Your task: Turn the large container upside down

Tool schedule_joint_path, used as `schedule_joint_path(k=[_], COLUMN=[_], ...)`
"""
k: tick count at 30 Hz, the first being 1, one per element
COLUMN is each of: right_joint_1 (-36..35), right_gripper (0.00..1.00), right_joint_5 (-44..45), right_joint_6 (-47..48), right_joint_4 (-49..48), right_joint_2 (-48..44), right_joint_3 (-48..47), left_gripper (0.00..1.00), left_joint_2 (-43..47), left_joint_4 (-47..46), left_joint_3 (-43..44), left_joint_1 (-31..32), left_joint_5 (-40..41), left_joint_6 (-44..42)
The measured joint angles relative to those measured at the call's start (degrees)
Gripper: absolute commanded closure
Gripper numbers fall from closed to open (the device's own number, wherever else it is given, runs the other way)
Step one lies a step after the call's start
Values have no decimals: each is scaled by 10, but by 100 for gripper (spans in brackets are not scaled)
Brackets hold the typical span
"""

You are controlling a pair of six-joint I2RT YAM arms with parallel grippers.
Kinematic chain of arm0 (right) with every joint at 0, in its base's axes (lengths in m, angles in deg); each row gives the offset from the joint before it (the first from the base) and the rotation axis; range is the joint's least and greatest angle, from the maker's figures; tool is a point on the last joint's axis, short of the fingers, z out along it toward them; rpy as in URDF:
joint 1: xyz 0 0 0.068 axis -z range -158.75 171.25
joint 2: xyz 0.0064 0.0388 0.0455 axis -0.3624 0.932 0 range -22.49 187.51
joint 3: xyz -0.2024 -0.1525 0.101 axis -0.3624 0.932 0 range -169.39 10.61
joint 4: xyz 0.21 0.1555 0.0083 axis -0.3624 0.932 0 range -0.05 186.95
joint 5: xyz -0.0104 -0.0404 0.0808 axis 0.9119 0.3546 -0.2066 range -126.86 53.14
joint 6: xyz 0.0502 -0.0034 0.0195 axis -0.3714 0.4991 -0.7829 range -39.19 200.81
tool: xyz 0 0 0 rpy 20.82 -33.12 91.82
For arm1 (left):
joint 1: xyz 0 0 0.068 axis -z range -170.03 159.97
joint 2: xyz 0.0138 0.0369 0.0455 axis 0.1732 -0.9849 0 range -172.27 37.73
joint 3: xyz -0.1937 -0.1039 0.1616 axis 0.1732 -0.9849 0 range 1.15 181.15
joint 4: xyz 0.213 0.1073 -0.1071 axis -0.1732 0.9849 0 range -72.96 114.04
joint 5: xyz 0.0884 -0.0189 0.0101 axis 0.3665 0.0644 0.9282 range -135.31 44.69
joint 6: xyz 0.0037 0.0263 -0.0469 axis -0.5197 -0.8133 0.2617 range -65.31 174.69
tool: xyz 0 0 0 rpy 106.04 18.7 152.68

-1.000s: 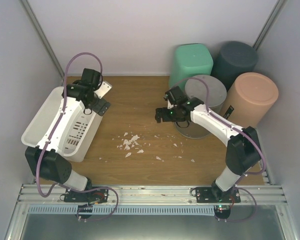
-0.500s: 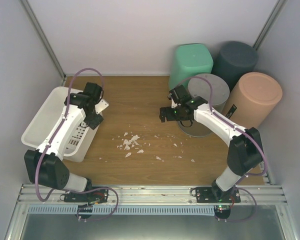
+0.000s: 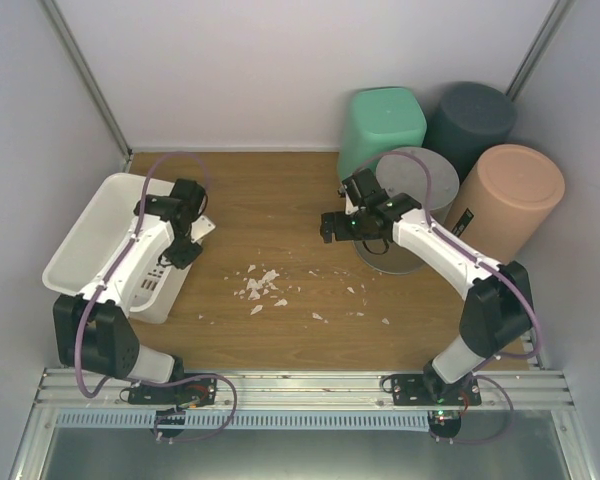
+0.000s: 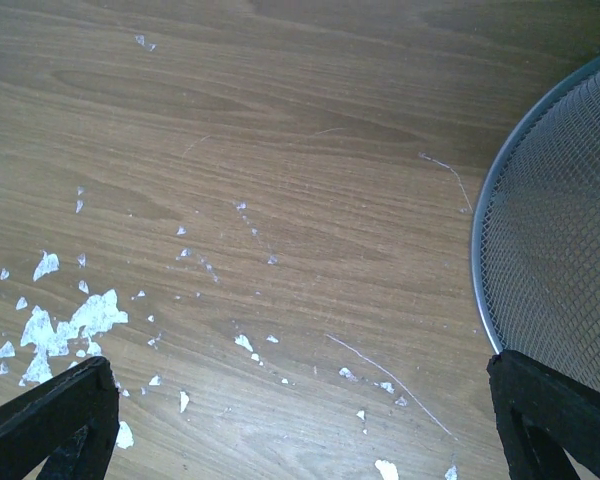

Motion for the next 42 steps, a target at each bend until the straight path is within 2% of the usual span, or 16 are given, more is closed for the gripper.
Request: schedule_joint_path(k=[3, 9, 13, 17, 24, 29, 33, 37, 39, 42], right_joint_1=[0, 0, 0, 0, 0, 0, 0, 0, 0, 0], right_gripper=[0, 0, 0, 0, 0, 0, 0, 0, 0, 0], right_joint_5=[0, 1, 2, 6, 15, 31, 43, 53, 60, 70], right_joint_6=[0, 0, 0, 0, 0, 0, 0, 0, -1, -2], right_joint_4=[0, 0, 0, 0, 0, 1, 1, 6, 16, 32], right_joint_2=[-1, -11, -24, -40, -89, -139, -179, -207, -216, -222], right_joint_3=[0, 6, 6, 6, 5, -10, -19, -30, -38, -54], left_gripper=[71, 99, 100, 100, 100, 100, 100, 100, 100, 100], left_joint_2=[-11, -13, -23, -45, -83, -113, -126, -124, -121, -97], left_joint_4=[1, 8, 12, 71, 116, 101, 63, -53, -160, -420], left_joint_3=[14, 35, 90, 202, 441, 536, 511, 388, 307, 153], left_joint_1=[0, -9, -7, -9, -8, -16, -54, -121, -146, -169], left_joint_5=[0, 12, -10, -75, -251, -394, -554, -753, -833, -913], left_joint_6=[0, 18, -2, -10, 2, 33, 95, 223, 319, 522])
